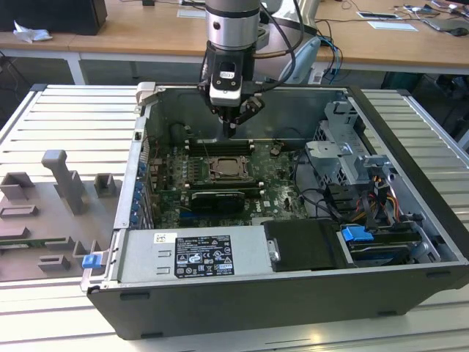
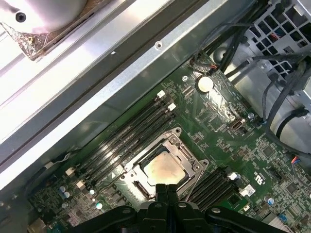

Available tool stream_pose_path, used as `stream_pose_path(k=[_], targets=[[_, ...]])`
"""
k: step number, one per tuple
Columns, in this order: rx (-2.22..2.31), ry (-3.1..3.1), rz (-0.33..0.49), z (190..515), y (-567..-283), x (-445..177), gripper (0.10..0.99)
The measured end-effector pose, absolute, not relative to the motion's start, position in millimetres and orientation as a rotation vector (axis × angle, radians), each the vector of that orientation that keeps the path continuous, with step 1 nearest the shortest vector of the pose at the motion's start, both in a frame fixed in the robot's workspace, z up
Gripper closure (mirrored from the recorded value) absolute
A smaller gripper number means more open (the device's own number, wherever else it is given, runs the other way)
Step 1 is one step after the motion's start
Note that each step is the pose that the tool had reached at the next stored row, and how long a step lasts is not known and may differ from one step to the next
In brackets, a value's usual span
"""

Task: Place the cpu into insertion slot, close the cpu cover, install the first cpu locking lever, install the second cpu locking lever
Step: 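Install the first cpu locking lever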

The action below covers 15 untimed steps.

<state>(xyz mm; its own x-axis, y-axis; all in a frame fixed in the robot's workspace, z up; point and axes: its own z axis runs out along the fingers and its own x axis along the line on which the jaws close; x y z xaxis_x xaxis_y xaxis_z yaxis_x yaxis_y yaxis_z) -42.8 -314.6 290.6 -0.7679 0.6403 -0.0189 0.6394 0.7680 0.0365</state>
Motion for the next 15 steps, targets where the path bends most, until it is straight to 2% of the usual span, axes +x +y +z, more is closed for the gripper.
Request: stream_pose_path(k=[15], targets=[[0.811, 3.006, 0.047, 290.6, -314.6, -42.8, 0.98]])
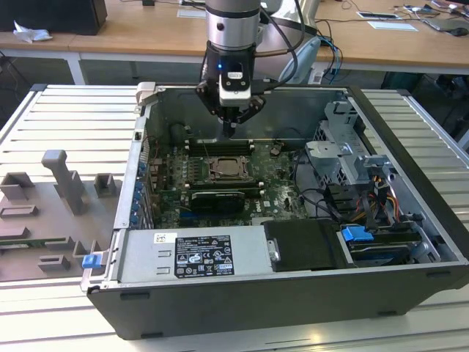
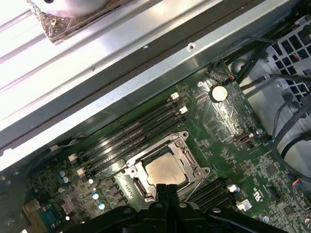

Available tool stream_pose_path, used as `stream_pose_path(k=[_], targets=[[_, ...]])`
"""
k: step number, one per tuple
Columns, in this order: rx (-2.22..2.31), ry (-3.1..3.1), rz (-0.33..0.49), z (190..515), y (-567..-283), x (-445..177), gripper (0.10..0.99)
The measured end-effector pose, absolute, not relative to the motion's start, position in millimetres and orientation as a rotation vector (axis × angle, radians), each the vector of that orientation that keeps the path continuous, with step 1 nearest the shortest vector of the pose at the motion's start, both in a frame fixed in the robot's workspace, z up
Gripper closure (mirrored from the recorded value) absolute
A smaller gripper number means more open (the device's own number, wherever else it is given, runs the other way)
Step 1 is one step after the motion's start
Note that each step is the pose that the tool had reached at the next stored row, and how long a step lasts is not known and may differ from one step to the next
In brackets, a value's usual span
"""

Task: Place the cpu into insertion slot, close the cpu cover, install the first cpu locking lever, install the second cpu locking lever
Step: 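Install the first cpu locking lever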

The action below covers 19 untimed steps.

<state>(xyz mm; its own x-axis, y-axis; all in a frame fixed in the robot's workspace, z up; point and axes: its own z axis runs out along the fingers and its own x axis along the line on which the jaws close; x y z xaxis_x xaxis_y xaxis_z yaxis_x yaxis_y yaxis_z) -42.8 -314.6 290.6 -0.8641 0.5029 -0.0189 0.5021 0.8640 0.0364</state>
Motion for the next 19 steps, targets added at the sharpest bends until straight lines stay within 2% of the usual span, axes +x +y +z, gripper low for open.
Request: stream_pose_path(k=[19], targets=[[0.574, 3.063, 0.05, 290.6, -314.8, -42.8, 0.98]])
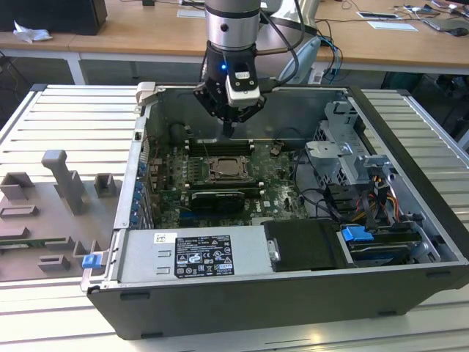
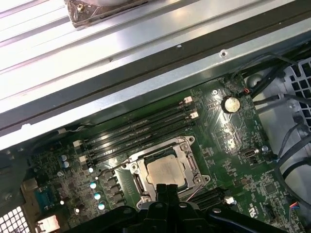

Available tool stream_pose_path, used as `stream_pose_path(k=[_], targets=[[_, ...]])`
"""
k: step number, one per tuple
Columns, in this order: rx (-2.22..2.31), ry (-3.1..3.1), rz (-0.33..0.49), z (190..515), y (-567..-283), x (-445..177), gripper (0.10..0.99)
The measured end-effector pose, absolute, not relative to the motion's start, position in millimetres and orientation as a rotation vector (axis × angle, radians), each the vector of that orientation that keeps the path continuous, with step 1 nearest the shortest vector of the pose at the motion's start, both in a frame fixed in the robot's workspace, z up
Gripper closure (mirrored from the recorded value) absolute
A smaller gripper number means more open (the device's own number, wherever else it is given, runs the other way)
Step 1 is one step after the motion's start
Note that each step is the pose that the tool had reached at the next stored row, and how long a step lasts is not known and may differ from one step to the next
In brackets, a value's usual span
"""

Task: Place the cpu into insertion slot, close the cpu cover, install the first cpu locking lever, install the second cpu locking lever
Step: 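Install the first cpu locking lever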

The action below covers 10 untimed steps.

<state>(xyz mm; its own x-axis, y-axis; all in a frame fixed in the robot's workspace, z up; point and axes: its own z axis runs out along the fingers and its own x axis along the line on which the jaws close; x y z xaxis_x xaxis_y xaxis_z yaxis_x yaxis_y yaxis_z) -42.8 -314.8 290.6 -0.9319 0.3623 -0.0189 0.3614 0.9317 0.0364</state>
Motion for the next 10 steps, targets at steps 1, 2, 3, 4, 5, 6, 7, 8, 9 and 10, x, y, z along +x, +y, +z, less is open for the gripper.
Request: stream_pose_path(k=[1, 2, 3, 4, 5, 6, 7, 8, 9, 10], targets=[[0.555, 3.066, 0.051, 290.6, -314.8, -42.8, 0.98], [0.535, 3.07, 0.051, 290.6, -314.8, -42.8, 0.98], [0.516, 3.074, 0.051, 290.6, -314.8, -42.8, 0.98], [0.506, 3.075, 0.051, 290.6, -314.8, -42.8, 0.98], [0.492, 3.078, 0.052, 290.6, -314.8, -42.8, 0.98], [0.474, 3.081, 0.052, 290.6, -314.8, -42.8, 0.98], [0.462, 3.083, 0.052, 290.6, -314.8, -42.8, 0.98], [0.451, 3.084, 0.052, 290.6, -314.8, -42.8, 0.98], [0.435, 3.087, 0.052, 290.6, -314.8, -42.8, 0.98], [0.423, 3.089, 0.052, 290.6, -314.8, -42.8, 0.98]])
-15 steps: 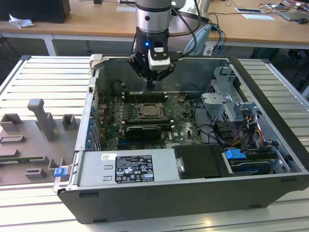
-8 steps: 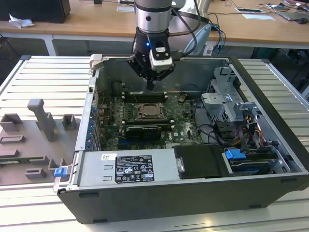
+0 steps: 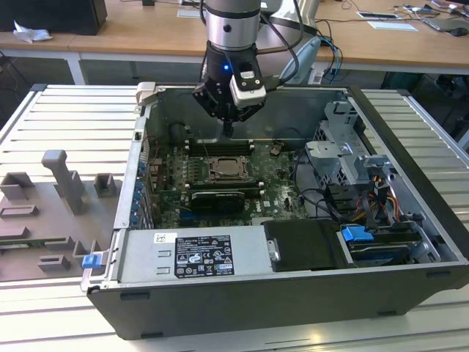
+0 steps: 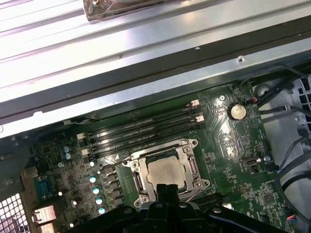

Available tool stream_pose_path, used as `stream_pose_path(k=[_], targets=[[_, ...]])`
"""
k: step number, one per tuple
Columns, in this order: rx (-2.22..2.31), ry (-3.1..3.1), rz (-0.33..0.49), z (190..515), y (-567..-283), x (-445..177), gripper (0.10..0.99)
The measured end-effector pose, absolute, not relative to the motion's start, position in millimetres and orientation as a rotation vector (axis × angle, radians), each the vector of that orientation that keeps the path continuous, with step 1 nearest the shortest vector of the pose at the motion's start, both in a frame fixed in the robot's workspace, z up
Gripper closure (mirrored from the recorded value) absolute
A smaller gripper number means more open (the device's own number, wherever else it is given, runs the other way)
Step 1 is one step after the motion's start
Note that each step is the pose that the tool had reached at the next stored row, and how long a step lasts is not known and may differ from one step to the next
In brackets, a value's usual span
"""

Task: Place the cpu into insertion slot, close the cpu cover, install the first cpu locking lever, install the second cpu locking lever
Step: 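Install the first cpu locking lever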

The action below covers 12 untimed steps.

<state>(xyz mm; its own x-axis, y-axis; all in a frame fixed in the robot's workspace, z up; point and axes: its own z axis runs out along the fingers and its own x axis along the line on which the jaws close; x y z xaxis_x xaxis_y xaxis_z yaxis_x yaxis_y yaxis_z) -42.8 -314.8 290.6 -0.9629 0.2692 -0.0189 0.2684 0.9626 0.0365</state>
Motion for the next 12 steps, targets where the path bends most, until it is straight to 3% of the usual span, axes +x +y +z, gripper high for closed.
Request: stream_pose_path(k=[12], targets=[[0.227, 3.111, 0.055, 290.6, -314.8, -42.8, 0.98]])
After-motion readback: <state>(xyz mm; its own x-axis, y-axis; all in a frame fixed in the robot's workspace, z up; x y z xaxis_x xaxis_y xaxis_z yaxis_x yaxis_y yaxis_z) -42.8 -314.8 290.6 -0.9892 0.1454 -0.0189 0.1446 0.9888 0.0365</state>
